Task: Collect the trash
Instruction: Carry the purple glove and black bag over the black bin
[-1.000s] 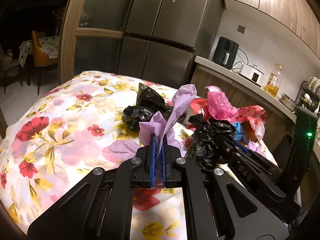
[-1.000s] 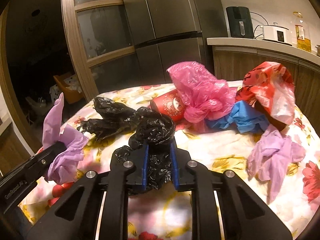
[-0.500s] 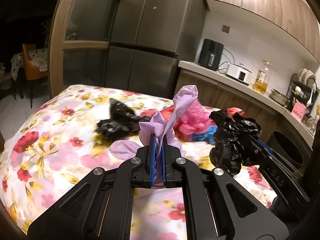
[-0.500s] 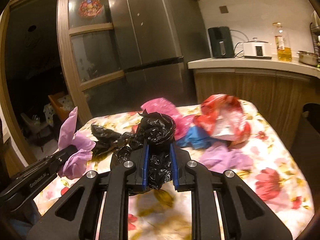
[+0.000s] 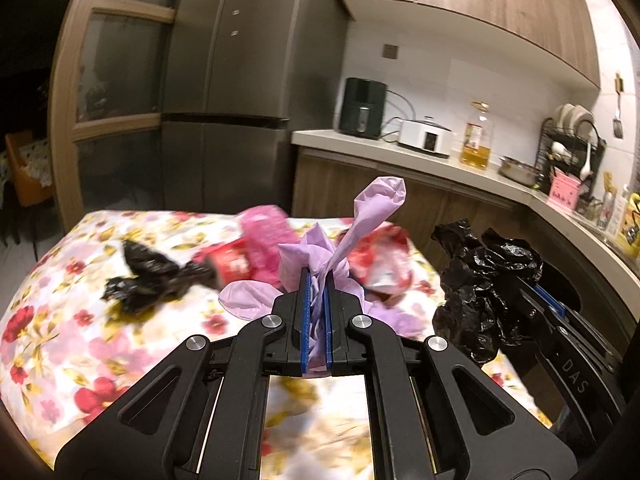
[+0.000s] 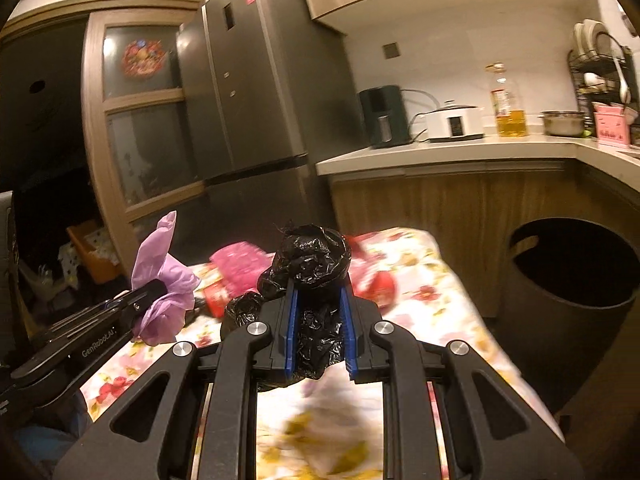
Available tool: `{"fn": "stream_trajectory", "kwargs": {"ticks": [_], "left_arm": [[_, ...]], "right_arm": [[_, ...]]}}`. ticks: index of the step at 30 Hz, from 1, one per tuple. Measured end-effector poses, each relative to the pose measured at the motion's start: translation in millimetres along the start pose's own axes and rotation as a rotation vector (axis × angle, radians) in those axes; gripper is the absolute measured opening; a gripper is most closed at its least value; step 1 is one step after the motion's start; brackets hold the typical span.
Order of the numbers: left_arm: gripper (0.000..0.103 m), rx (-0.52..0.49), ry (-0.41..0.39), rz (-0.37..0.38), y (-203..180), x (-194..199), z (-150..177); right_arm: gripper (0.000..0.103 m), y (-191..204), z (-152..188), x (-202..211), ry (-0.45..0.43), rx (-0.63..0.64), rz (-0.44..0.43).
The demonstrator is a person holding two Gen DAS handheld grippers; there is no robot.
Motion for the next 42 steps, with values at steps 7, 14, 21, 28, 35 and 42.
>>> {"fn": "stream_trajectory", "kwargs": {"ticks": [7,14,21,28,35,42], "left_arm": [[0.004,-0.059,-0.017,0.055,-50,-11,-20],[0.004,-0.099,-0.032,0.117,-97,-25,-34],[0.004,-0.138,-0.051,0.182,-143,-38,-50],[0.004,-0.160,-0.083,0.274,-191,-50,-69],[0.004,-0.174,-0.109,0.352,-238,-66,-87],[0.004,-0.176,-0.096,0.398,-268,-86,-89]], "right_arm": [[0.019,-41,-27,17,-0.068,-0.043,0.052],[0.019,-82,-50,31,-0.126,-0.063,0.119],[0.019,-119,-73,42,-0.192,-0.075,0.194],[0.019,-158,-101,53,-0.269,-0.082,0.289],[0.019,-193,-118,57,-0.301,-0.098,0.357],[0.019,-217,-128,59,-0.315,-0.107,0.389]]}}
Point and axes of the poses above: each gripper's, at about its wrist camera, not at the fingertips, and x roughly against the way its jaws point, y to its left, z to its underside, the point moved 10 cm from there along -x, roughly the way its jaws point, and after that the axes turned 14 degrees about -x, right-handed, at the moved point
